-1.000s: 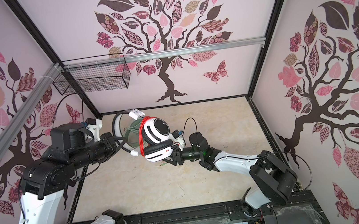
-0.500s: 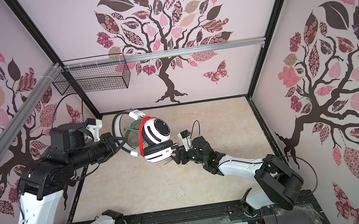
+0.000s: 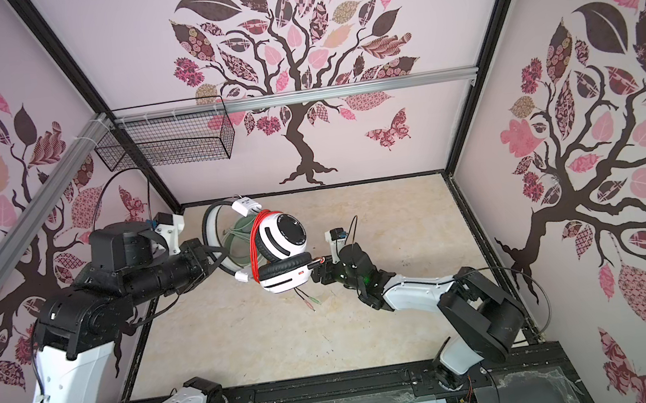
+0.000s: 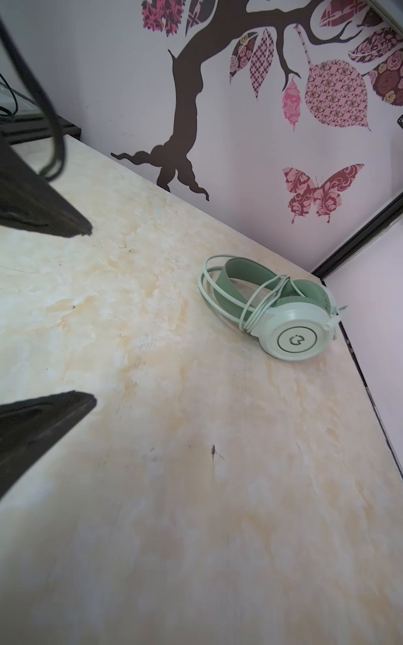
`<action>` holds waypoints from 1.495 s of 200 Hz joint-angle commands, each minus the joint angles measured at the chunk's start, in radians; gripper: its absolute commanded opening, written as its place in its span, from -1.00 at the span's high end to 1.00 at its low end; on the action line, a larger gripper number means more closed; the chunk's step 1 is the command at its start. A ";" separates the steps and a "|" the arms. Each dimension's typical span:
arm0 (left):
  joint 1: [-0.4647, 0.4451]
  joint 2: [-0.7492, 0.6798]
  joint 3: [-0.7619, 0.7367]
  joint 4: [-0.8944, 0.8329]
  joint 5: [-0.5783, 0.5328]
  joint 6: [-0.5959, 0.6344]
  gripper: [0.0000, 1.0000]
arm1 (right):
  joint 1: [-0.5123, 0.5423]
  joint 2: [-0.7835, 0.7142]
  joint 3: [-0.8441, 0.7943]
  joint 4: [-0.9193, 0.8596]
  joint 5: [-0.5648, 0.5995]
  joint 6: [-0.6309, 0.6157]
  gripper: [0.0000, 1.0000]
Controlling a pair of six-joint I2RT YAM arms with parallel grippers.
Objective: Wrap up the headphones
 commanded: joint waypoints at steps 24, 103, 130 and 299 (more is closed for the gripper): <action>-0.003 -0.015 0.075 0.053 0.028 -0.013 1.00 | 0.003 0.043 0.005 0.088 -0.106 0.030 -0.41; -0.003 -0.016 0.097 0.040 0.028 -0.009 1.00 | 0.001 -0.143 -0.159 -0.040 -0.197 -0.183 -0.36; -0.003 -0.016 0.091 0.041 0.028 -0.010 1.00 | 0.001 -0.202 -0.205 -0.033 -0.217 -0.179 -0.36; -0.003 -0.014 0.100 0.035 0.027 -0.010 1.00 | 0.035 0.082 -0.218 0.417 -0.548 0.099 1.00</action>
